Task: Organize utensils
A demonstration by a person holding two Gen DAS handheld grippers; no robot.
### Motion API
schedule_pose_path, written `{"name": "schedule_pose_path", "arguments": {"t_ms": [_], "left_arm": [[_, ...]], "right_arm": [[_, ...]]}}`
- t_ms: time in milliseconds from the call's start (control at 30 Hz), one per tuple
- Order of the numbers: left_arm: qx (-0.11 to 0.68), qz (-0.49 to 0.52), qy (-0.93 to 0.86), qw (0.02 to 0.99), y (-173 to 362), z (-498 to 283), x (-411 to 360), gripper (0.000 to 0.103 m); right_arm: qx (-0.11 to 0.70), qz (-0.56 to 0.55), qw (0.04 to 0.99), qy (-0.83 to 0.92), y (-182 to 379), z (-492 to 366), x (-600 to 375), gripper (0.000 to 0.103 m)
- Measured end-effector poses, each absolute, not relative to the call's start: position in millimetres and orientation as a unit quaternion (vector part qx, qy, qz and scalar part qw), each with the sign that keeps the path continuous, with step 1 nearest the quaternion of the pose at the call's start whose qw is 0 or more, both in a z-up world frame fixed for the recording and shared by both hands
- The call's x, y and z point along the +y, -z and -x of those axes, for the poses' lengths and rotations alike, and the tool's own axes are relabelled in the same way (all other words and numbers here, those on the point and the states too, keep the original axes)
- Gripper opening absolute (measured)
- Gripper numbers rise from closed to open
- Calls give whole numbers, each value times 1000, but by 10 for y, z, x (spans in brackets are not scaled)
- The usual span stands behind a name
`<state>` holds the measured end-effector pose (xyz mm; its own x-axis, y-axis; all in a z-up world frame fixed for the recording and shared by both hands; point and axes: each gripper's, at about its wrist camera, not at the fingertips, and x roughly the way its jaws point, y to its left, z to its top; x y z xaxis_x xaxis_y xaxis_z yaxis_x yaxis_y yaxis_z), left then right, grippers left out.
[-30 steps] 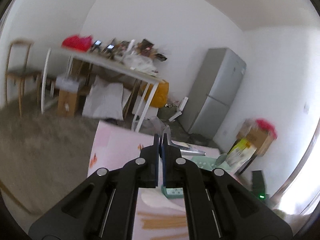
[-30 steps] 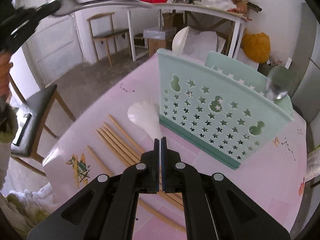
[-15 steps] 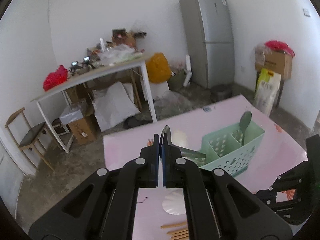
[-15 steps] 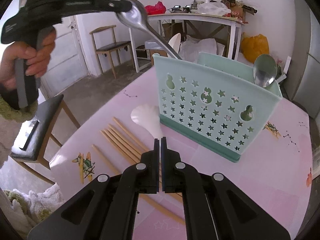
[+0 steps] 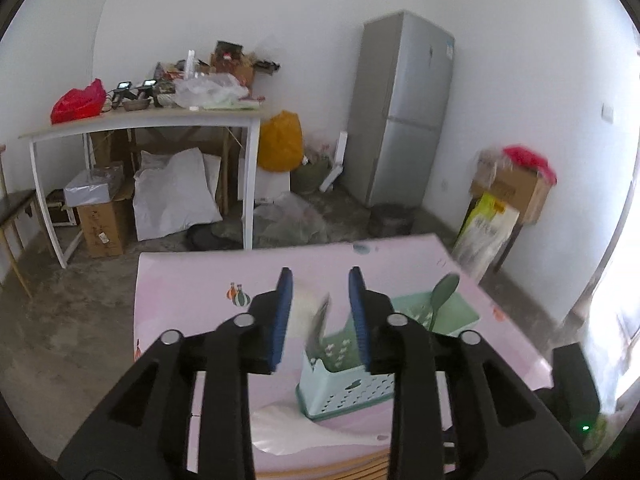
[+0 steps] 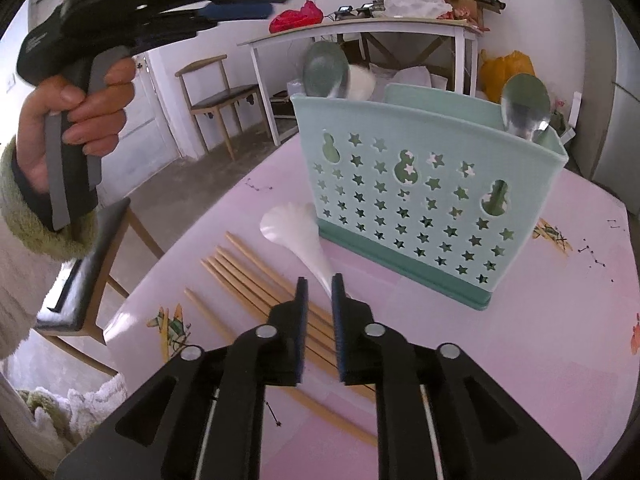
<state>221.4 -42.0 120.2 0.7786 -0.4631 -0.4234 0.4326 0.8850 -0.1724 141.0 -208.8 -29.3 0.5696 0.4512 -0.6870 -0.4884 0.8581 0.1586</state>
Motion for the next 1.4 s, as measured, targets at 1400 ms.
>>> {"name": "schedule_pose_path", "arguments": {"t_ms": [1400], "left_arm": [[424,230,223,847,781,-2195,264,0]], "right_arm": [[502,-36,807,-309,832,-2361,-1246,38]]}}
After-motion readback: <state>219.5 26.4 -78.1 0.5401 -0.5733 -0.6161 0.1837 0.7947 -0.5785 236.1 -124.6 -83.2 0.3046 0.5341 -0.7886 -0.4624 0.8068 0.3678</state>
